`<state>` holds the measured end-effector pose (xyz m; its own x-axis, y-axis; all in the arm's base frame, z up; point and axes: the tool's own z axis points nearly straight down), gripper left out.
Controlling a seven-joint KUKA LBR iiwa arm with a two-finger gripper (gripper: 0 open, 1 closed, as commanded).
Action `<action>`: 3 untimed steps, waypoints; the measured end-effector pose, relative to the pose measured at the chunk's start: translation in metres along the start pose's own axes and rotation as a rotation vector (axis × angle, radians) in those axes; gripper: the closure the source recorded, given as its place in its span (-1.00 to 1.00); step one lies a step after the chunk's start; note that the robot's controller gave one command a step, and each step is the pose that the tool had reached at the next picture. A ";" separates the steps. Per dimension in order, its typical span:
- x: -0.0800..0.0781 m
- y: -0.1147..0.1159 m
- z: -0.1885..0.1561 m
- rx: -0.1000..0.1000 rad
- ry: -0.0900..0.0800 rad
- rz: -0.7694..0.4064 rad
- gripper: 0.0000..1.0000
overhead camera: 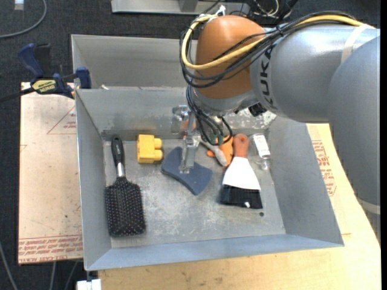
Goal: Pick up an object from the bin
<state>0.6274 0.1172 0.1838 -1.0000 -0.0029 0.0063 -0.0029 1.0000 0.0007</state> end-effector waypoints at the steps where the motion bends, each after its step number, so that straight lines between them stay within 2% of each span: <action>1: -0.002 0.000 -0.005 -0.001 -0.008 0.002 -1.00; 2: 0.012 -0.013 0.016 -0.004 -0.014 0.123 -1.00; 3: 0.017 -0.031 0.048 -0.001 -0.003 0.296 -1.00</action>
Offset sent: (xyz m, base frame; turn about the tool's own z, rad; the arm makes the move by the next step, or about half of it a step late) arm -0.0417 -0.0387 -0.0634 0.3398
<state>0.6103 0.0865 0.1363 -0.9574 0.2888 0.0038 0.2888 0.9574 -0.0001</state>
